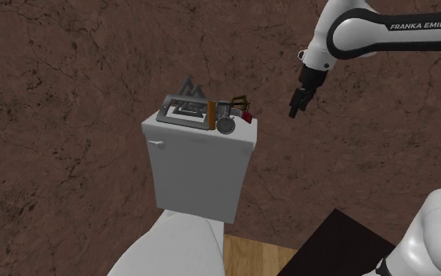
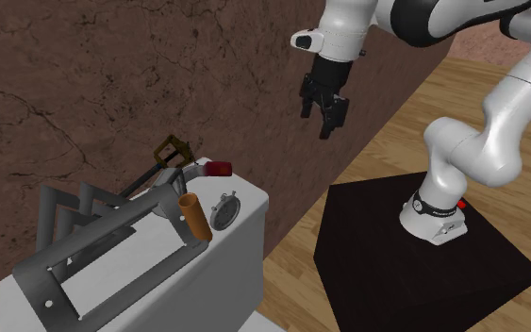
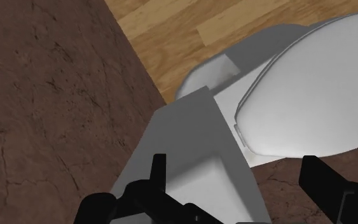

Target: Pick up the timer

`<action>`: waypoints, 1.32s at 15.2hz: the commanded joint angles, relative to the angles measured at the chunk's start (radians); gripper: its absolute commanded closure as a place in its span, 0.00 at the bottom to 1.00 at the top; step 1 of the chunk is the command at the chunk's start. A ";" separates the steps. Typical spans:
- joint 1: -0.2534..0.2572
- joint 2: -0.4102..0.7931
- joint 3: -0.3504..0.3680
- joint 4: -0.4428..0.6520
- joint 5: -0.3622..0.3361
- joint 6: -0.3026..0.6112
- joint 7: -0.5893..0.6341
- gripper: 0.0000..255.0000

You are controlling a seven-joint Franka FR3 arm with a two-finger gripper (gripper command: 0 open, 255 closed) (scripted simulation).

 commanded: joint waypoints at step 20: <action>0.091 0.705 0.019 0.632 0.174 0.072 -0.450 0.00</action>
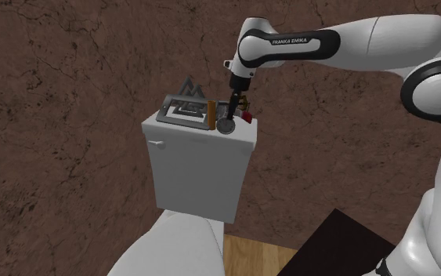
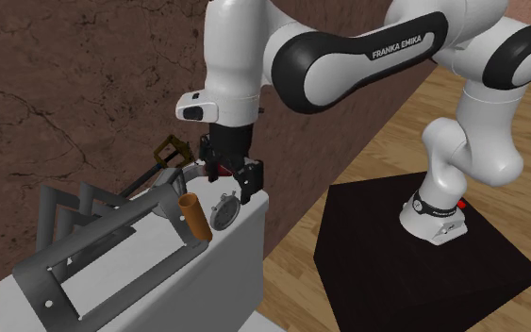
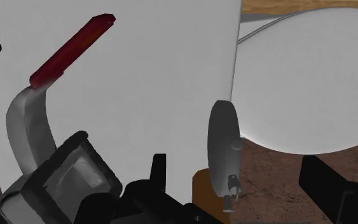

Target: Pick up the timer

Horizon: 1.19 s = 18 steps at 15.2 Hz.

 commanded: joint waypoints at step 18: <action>0.003 0.013 0.004 -0.081 0.005 0.095 -0.012 1.00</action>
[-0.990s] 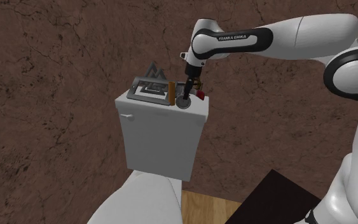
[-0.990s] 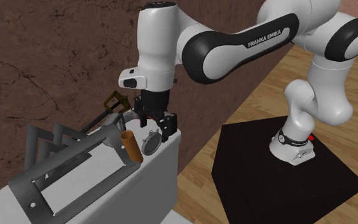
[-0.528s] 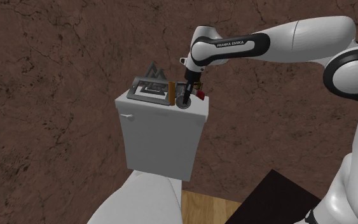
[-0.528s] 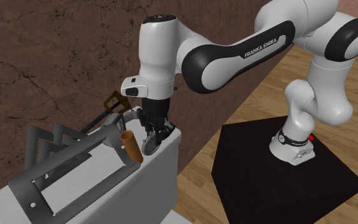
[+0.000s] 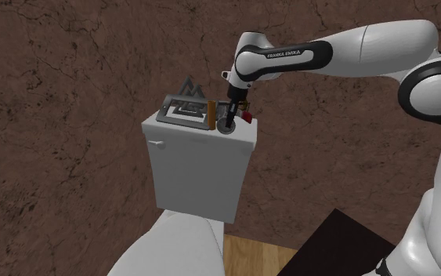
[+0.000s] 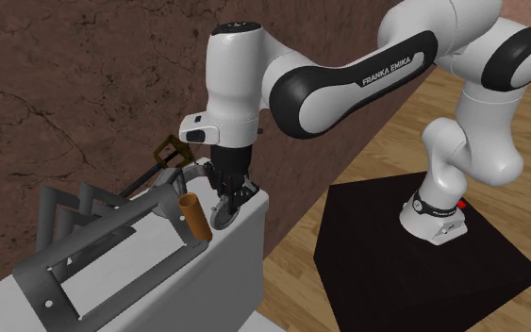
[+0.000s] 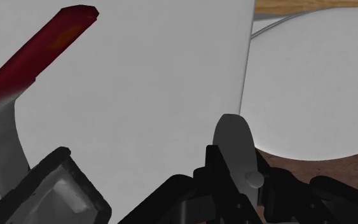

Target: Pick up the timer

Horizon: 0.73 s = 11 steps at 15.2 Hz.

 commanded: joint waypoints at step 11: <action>-0.004 0.007 -0.002 0.157 -0.003 -0.151 0.010 1.00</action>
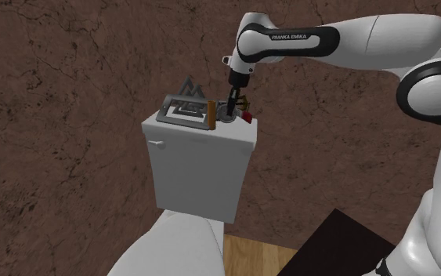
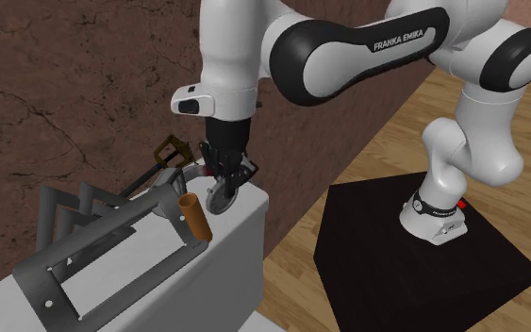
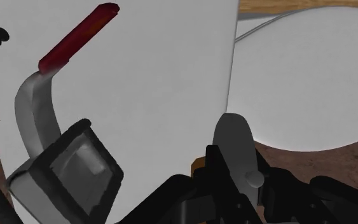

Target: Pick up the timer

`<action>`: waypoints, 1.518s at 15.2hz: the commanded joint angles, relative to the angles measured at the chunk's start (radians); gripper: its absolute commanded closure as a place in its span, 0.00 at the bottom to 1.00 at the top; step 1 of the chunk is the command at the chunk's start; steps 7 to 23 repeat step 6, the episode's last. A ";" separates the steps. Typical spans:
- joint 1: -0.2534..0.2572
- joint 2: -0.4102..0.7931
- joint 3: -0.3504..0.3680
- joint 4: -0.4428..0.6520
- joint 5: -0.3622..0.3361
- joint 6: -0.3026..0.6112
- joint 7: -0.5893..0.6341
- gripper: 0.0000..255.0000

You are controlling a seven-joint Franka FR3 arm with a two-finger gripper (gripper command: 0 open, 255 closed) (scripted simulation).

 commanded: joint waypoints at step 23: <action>-0.003 0.011 -0.001 0.085 0.000 -0.075 0.004 1.00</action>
